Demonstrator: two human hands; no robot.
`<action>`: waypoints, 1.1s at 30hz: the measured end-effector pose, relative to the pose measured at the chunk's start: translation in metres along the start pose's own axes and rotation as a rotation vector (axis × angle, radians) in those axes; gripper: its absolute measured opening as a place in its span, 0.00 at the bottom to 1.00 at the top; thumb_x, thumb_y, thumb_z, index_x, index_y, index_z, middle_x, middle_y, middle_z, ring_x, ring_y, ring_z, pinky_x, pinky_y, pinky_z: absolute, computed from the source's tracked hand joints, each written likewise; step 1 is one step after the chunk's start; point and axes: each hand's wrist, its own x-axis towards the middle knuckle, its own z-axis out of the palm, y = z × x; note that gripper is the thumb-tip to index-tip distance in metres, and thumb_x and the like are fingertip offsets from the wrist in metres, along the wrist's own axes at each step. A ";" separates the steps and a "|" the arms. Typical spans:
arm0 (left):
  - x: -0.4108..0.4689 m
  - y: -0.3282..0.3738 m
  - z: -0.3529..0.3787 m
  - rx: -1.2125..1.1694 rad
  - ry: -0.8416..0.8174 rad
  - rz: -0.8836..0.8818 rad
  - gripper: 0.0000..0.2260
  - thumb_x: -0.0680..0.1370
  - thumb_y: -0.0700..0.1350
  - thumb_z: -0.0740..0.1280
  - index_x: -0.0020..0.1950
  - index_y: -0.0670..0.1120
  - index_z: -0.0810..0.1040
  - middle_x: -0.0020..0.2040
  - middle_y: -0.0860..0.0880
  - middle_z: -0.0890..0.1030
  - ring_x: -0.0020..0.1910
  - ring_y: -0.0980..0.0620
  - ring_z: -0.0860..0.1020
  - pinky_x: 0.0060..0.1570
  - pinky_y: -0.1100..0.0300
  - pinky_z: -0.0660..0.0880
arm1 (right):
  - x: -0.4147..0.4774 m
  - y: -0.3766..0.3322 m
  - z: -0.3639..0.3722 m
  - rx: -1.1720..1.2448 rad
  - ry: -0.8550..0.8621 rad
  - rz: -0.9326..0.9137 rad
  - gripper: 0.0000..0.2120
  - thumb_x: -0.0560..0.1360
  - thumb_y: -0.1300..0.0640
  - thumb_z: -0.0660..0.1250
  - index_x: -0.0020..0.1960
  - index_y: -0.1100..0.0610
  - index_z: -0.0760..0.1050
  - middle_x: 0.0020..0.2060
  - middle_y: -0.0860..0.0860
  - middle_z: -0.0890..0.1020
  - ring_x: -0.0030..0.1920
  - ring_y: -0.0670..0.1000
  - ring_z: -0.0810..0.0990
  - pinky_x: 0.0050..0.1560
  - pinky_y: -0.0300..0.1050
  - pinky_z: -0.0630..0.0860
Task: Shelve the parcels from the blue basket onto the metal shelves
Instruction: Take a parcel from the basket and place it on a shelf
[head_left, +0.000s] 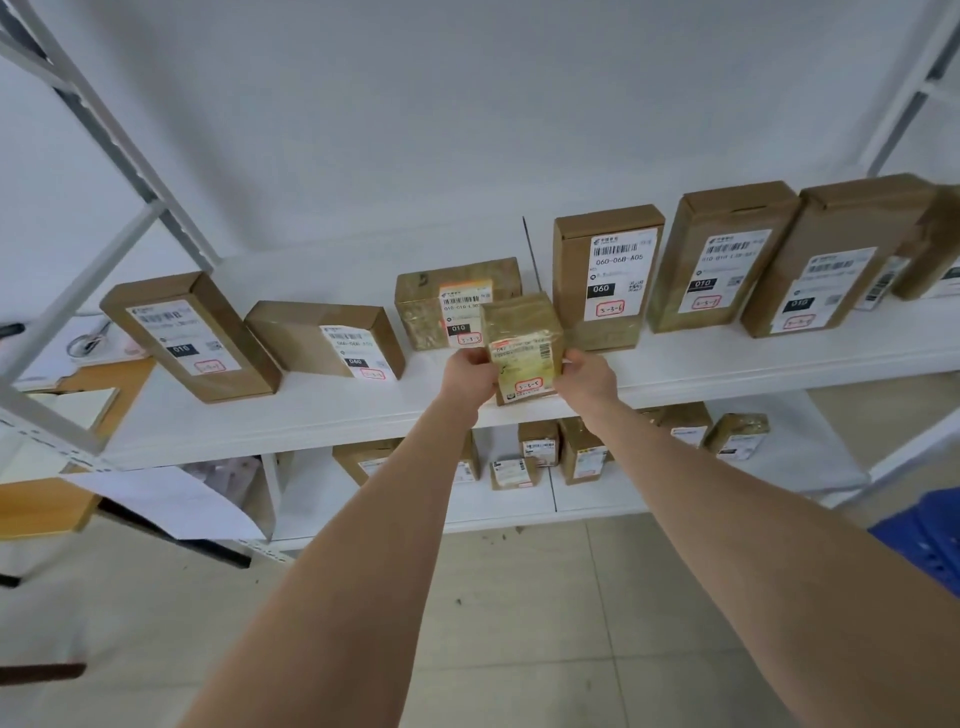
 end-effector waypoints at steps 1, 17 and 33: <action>0.002 0.000 0.003 0.006 -0.012 0.001 0.14 0.74 0.25 0.58 0.49 0.40 0.77 0.52 0.41 0.80 0.55 0.41 0.79 0.59 0.47 0.76 | 0.002 0.001 -0.001 0.008 0.017 0.010 0.12 0.76 0.64 0.64 0.56 0.55 0.80 0.50 0.55 0.84 0.48 0.54 0.78 0.45 0.40 0.70; 0.001 0.015 0.032 0.266 -0.020 0.043 0.19 0.75 0.34 0.62 0.67 0.36 0.70 0.55 0.43 0.78 0.48 0.48 0.75 0.42 0.60 0.72 | 0.005 0.002 -0.025 -0.059 0.122 -0.018 0.21 0.75 0.57 0.70 0.66 0.58 0.70 0.62 0.57 0.77 0.60 0.58 0.76 0.54 0.47 0.73; -0.025 0.024 0.045 1.276 0.013 0.493 0.31 0.78 0.34 0.61 0.78 0.42 0.52 0.79 0.47 0.51 0.78 0.51 0.49 0.71 0.53 0.64 | -0.016 -0.019 -0.040 -0.948 -0.023 -0.565 0.31 0.80 0.65 0.56 0.79 0.57 0.47 0.79 0.51 0.49 0.78 0.52 0.46 0.74 0.45 0.56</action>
